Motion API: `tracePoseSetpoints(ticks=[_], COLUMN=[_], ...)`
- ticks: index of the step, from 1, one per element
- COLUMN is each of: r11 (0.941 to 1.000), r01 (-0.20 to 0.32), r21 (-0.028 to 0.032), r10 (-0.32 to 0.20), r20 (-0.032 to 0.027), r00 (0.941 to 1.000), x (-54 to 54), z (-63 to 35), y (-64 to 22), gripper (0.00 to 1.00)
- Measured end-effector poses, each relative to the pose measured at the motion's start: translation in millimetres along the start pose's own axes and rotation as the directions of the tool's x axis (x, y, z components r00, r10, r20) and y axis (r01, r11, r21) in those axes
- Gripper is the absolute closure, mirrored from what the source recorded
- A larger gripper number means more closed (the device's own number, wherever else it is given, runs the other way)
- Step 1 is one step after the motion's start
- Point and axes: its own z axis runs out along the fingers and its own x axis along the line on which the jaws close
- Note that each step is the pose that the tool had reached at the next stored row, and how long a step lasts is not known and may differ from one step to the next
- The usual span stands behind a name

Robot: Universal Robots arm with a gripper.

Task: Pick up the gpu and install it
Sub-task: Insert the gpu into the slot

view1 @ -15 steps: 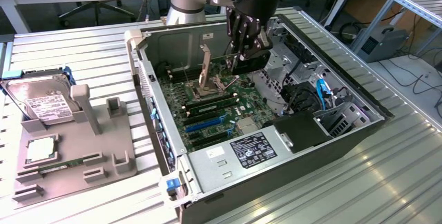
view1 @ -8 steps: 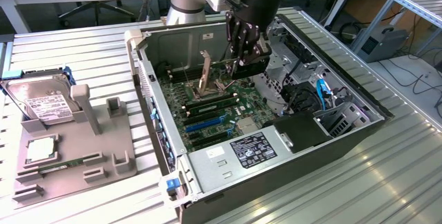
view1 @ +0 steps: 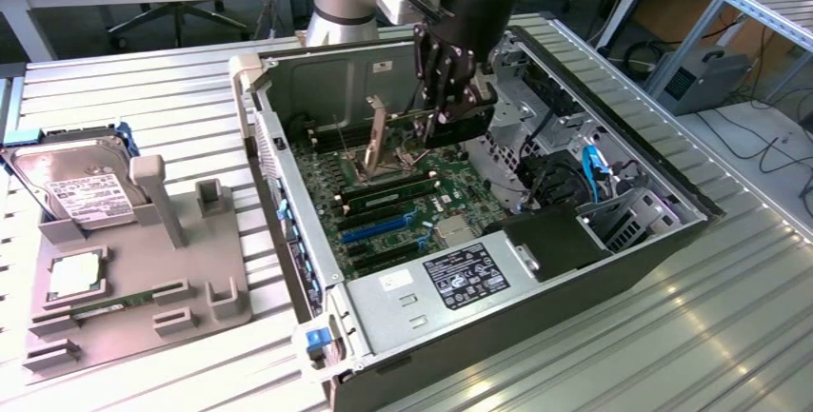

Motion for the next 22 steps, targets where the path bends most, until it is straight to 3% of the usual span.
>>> tracePoseSetpoints(ticks=[22], r11=[1.0], r01=[0.0], r21=[0.0], r10=[0.0], r20=[-0.0001], r00=[1.0], x=[7.1], z=[7.9], y=[2.9], gripper=[0.73])
